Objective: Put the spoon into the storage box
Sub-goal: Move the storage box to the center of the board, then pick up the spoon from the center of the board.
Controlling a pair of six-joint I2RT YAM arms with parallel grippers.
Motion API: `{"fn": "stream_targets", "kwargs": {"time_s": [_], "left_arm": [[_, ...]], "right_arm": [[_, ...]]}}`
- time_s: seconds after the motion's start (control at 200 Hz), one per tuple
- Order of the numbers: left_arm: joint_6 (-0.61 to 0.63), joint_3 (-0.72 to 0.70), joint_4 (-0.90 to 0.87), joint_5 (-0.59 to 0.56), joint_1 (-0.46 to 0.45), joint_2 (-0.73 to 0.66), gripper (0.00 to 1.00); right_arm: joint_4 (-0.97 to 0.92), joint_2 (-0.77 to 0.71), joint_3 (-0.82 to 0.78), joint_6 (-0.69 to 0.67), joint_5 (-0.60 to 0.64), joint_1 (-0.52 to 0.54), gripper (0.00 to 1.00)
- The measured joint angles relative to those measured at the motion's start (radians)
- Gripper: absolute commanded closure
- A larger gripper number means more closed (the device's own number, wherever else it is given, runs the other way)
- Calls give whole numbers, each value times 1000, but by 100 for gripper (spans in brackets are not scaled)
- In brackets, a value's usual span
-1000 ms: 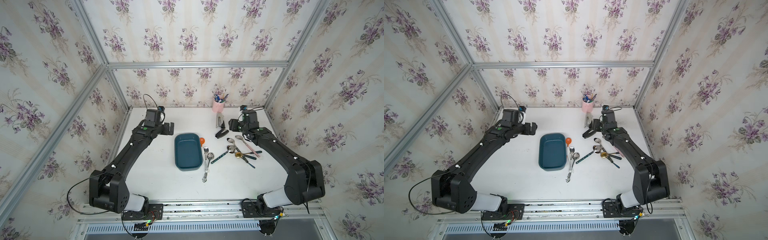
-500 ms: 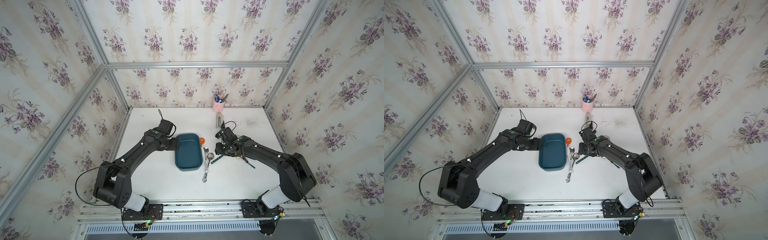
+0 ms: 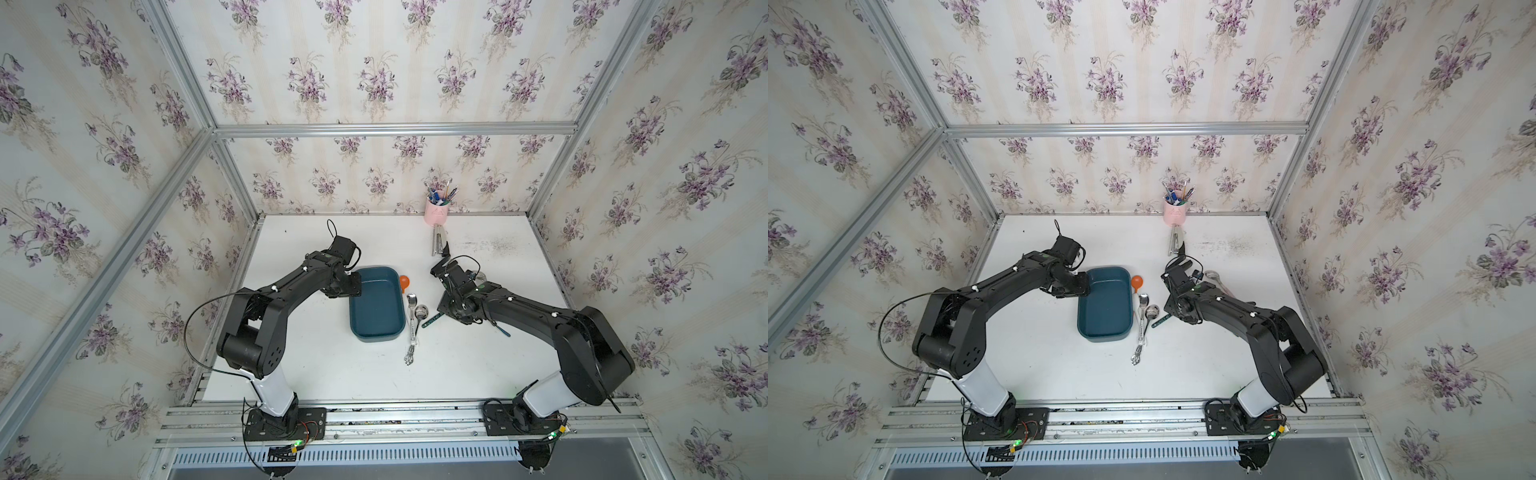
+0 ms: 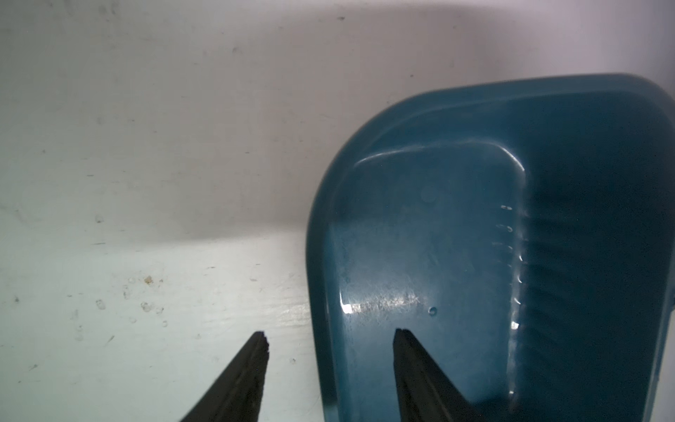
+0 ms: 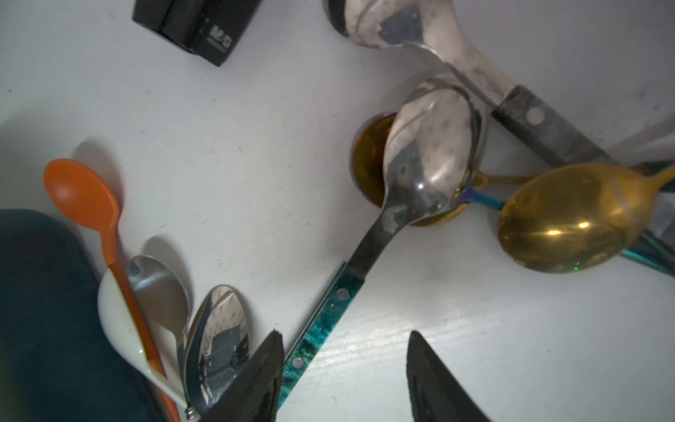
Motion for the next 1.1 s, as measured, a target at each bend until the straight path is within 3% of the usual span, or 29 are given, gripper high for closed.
{"fn": "stream_targets", "kwargs": {"time_s": [0.45,0.719,0.864,0.989,1.104], "left_arm": [[14,121,-1,-3,45,119,71],[54,213,-17,-7,77,200,72],[57,238,-19,1,78,210,59],[56,199,-6,16,71,164,40],[49,141,-5,19,66,82,35]], "right_arm": [[30,87,32,43,5,-23,46],[8,122,49,24,14,-66,48],[2,135,60,19,4,-72,50],[-6,167,94,13,3,-78,52],[-4,189,113,-1,1,-77,54]]}}
